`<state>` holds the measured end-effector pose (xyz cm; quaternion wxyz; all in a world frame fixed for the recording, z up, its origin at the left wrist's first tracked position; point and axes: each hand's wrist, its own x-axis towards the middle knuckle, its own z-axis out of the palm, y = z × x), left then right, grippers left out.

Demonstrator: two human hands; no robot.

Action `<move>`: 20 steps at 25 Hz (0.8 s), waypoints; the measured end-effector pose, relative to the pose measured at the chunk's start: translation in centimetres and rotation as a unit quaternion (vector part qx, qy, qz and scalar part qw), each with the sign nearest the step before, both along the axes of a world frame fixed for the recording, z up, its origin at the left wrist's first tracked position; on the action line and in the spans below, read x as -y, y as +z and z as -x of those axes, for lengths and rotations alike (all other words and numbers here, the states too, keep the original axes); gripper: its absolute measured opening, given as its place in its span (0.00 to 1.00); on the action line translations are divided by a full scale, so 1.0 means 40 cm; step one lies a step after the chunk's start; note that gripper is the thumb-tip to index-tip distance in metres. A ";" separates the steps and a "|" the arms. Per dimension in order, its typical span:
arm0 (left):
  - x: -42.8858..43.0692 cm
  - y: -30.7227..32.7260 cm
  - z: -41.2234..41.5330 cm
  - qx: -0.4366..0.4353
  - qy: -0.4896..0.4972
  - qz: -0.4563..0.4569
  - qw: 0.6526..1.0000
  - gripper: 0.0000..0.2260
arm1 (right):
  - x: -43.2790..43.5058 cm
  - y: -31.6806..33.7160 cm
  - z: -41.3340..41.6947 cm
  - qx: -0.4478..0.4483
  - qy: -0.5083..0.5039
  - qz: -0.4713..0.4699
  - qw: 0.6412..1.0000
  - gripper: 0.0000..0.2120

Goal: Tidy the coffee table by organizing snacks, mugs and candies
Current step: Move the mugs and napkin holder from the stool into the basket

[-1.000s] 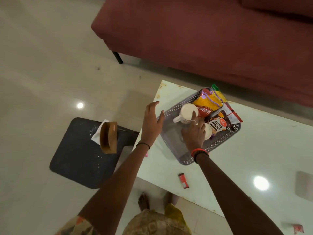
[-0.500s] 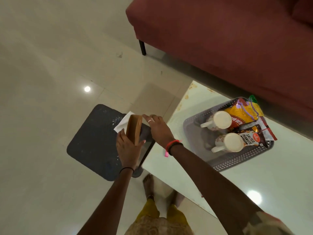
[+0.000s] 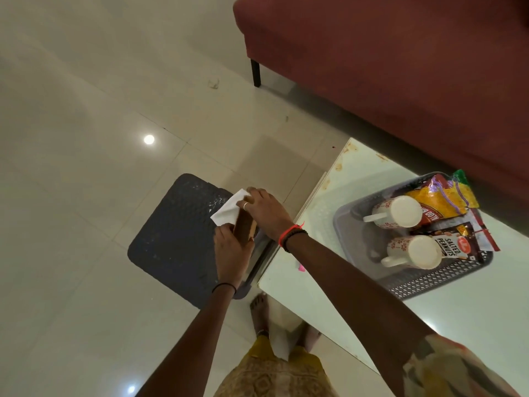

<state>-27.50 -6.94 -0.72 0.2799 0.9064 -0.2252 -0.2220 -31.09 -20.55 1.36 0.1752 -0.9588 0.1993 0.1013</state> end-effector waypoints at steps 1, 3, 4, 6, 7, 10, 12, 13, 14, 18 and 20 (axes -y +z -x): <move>-0.006 0.003 -0.005 -0.003 -0.005 0.002 1.000 0.25 | 0.000 0.001 0.003 0.002 -0.002 -0.002 1.000 0.21; -0.021 0.009 -0.011 -0.001 -0.023 0.002 1.000 0.26 | -0.004 0.012 0.016 0.009 -0.012 -0.008 1.000 0.21; -0.030 0.016 -0.013 0.003 -0.032 0.002 0.999 0.26 | -0.008 0.019 0.024 0.015 -0.024 -0.015 0.999 0.20; -0.046 0.033 -0.012 0.007 -0.052 0.005 0.999 0.25 | -0.016 0.044 0.044 0.017 -0.069 -0.053 0.996 0.20; -0.054 0.041 -0.010 0.008 -0.059 0.008 0.998 0.25 | -0.020 0.053 0.055 0.017 -0.087 -0.070 0.994 0.19; -0.069 0.068 -0.002 0.014 -0.082 0.020 0.996 0.25 | -0.033 0.081 0.094 0.024 -0.101 -0.071 0.992 0.19; -0.075 0.083 0.004 0.020 -0.104 0.022 0.994 0.25 | -0.043 0.094 0.127 0.045 -0.090 -0.051 0.994 0.18; -0.075 0.092 0.006 0.021 -0.117 0.021 0.993 0.25 | -0.046 0.101 0.145 0.056 -0.100 -0.056 0.992 0.18; -0.070 0.101 0.008 0.019 -0.133 0.022 0.991 0.24 | -0.049 0.108 0.167 0.064 -0.121 -0.067 0.988 0.18; -0.003 0.132 0.017 0.015 -0.241 0.025 0.970 0.23 | -0.056 0.132 0.284 0.076 -0.233 -0.082 0.966 0.18; 0.068 0.148 0.035 0.008 -0.309 0.023 0.951 0.22 | -0.052 0.139 0.357 0.064 -0.294 -0.072 0.951 0.17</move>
